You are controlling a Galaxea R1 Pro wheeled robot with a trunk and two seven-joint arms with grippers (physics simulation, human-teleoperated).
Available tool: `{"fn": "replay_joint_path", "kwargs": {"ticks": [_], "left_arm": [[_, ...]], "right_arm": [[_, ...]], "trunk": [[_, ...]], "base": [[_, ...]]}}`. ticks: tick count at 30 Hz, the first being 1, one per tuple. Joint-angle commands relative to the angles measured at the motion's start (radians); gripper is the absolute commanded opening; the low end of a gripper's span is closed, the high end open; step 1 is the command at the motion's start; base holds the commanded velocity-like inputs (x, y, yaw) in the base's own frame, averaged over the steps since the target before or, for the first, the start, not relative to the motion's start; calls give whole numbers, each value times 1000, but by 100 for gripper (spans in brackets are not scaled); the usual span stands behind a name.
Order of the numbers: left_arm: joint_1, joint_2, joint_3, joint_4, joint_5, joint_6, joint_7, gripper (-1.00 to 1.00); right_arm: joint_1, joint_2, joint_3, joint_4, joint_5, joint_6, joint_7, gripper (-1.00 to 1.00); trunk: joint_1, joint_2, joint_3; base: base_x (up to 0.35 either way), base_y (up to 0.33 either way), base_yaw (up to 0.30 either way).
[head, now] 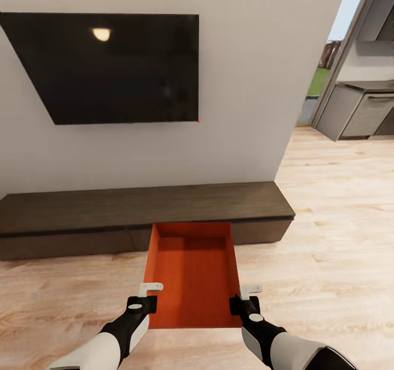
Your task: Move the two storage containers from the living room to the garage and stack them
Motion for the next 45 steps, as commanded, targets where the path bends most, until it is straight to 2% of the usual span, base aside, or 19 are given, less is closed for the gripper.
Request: {"fn": "replay_joint_path", "kwargs": {"ticks": [1, 45], "left_arm": [[-1, -2, 32, -6, -33, 4, 17, -100], [-1, -2, 31, -6, -33, 4, 17, -100]], "right_arm": [[0, 6, -14, 5, -29, -5, -6, -100], [0, 6, -14, 5, -29, -5, -6, -100]], "trunk": [[0, -1, 1], [0, -1, 71]], "base": [[0, 0, 0], [0, 0, 0]]}}
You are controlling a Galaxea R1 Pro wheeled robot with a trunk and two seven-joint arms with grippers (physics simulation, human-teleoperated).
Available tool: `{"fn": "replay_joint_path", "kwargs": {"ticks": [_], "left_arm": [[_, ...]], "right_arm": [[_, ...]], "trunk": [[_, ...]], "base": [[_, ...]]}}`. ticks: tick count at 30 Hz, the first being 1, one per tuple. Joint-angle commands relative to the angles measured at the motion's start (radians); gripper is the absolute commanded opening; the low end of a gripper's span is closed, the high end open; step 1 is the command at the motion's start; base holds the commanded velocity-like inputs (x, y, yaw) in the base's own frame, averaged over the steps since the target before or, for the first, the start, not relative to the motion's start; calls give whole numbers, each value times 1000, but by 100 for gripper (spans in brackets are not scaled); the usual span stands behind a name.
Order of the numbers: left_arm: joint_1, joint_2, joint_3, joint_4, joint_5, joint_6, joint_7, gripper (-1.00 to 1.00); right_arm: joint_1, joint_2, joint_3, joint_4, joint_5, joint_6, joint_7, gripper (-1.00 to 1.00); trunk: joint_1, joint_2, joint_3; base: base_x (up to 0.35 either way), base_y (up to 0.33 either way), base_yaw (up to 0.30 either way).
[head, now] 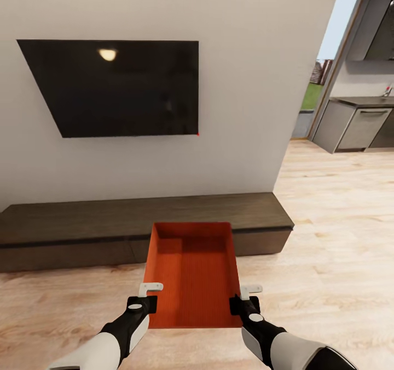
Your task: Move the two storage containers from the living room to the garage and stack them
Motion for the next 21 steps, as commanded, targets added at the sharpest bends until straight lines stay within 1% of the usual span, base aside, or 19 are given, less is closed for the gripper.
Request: {"fn": "replay_joint_path", "kwargs": {"ticks": [1, 21], "left_arm": [[-1, -2, 31, -6, -33, 4, 17, -100], [-1, -2, 32, -6, -33, 4, 17, -100]], "right_arm": [[0, 6, -14, 5, -29, -6, -6, -100], [0, 6, -14, 5, -29, -6, -4, -100]], "trunk": [[0, -1, 1], [0, -1, 33]], "base": [[0, 0, 0], [0, 0, 0]]}}
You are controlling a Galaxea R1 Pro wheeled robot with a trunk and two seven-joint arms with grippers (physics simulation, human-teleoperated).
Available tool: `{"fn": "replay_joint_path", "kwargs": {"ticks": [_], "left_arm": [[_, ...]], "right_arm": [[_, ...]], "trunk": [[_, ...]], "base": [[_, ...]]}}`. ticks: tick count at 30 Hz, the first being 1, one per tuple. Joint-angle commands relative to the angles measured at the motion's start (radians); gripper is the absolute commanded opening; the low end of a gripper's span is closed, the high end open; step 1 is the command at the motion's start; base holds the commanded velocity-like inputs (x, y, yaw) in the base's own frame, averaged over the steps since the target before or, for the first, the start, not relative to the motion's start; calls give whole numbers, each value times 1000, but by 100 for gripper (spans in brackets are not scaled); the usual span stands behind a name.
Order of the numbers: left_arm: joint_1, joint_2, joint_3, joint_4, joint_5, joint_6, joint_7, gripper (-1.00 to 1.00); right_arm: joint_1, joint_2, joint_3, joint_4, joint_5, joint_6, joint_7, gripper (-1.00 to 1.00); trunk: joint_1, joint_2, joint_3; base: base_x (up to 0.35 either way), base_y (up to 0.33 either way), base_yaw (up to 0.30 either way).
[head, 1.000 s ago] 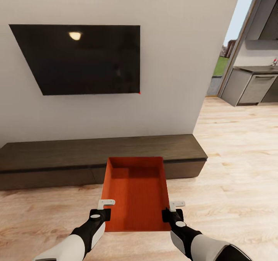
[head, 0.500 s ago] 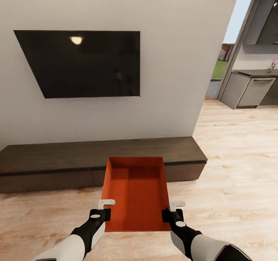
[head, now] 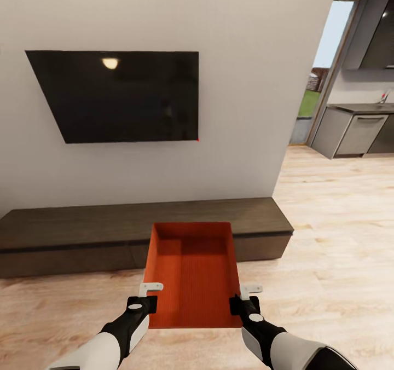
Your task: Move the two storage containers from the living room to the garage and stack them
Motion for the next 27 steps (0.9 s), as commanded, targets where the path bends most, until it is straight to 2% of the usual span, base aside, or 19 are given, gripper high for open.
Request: {"fn": "replay_joint_path", "kwargs": {"ticks": [1, 27], "left_arm": [[-1, -2, 32, -6, -33, 4, 18, -100], [-1, -2, 32, -6, -33, 4, 18, -100]], "right_arm": [[0, 6, -16, 4, -24, -4, -5, -100], [0, 6, -16, 4, -24, -4, -4, -100]], "trunk": [[0, -1, 1], [0, -1, 42]], "base": [[0, 0, 0], [0, 0, 0]]}}
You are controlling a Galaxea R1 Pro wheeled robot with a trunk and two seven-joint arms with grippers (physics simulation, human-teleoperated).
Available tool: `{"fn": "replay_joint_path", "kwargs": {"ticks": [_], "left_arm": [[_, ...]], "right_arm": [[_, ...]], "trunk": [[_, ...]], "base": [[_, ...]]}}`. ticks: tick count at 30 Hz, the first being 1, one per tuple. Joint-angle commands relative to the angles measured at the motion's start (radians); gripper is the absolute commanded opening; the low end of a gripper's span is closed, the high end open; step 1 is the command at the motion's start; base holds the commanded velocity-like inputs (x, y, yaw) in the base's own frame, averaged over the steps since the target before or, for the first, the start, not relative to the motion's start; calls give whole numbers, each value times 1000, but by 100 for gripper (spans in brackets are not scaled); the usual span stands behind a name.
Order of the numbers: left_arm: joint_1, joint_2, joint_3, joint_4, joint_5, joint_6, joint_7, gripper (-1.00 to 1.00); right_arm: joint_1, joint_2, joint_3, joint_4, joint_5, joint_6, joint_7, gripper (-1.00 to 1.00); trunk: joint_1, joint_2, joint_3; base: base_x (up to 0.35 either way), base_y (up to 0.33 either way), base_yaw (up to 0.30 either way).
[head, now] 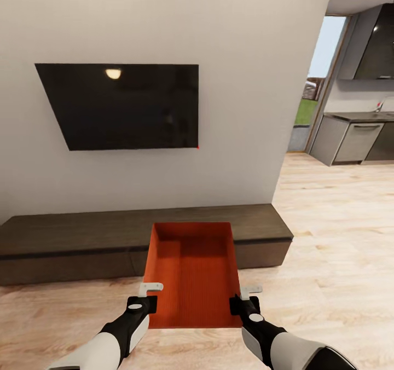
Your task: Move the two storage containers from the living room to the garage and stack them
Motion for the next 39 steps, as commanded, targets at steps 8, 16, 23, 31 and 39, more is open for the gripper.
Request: {"fn": "replay_joint_path", "kwargs": {"ticks": [8, 16, 23, 31, 39], "left_arm": [[-1, -1, 32, -6, -33, 4, 18, -100], [-1, -2, 32, -6, -33, 4, 18, -100], [-1, -2, 32, -6, -33, 4, 18, -100], [-1, -2, 32, -6, -33, 4, 18, -100], [-1, -1, 32, -6, -33, 4, 18, -100]], "right_arm": [[0, 6, -18, 4, -22, -4, -5, -100], [0, 5, -18, 4, -23, -4, -5, -100], [0, 5, -18, 4, -23, -4, -5, -100], [0, 5, -18, 4, -23, -4, -5, -100], [0, 5, -18, 4, -23, -4, -5, -100]], "trunk": [[0, -1, 12], [0, -1, 25], [0, -1, 36], [0, -1, 49], [0, -1, 61]], "base": [[0, 0, 0], [0, 0, 0], [0, 0, 0], [0, 0, 0], [0, 0, 0]]}}
